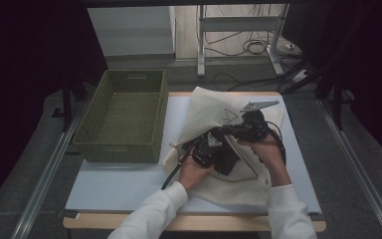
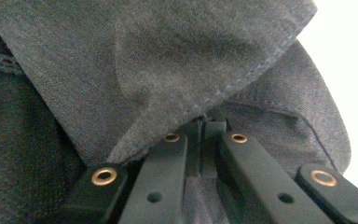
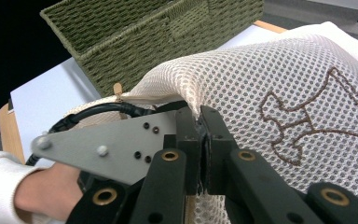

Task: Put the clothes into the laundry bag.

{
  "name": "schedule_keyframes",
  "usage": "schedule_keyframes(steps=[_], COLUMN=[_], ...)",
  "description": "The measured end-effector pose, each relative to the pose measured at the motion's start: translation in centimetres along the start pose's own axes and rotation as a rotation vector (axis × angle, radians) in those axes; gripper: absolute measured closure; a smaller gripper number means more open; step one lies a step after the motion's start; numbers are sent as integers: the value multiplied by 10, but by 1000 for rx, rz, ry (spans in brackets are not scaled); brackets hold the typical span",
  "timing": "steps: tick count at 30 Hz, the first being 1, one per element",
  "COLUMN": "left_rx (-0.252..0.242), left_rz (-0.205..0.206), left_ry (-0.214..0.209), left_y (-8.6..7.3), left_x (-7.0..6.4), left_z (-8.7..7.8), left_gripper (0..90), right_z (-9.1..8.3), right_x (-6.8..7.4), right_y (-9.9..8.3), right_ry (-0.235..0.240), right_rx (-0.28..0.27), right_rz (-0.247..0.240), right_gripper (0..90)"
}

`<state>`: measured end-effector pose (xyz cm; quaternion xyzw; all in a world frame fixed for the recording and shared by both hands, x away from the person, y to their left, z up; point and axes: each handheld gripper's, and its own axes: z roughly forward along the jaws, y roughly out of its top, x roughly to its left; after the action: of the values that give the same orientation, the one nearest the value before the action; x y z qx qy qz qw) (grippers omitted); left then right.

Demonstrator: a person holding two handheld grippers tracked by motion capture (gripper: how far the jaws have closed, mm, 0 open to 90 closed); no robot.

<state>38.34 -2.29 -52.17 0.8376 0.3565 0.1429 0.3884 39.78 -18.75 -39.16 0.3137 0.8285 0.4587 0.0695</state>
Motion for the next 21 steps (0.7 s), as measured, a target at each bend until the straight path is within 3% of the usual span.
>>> schedule_keyframes(steps=[11,14,21], left_rx=[-9,-5,-28], left_rz=[8,16,-10], left_ry=[-7,-20,-71], left_y=[-1,-3,-13], left_x=[-2,-2,-4], left_z=[-2,-6,-20], left_gripper=[897,897,896], right_z=[-1,-1,-1], right_x=[-2,-3,-4], right_y=[-1,-1,-2], right_ry=[3,2,1], right_rx=[-3,-5,-3], right_rz=[2,4,9], right_gripper=[871,871,870])
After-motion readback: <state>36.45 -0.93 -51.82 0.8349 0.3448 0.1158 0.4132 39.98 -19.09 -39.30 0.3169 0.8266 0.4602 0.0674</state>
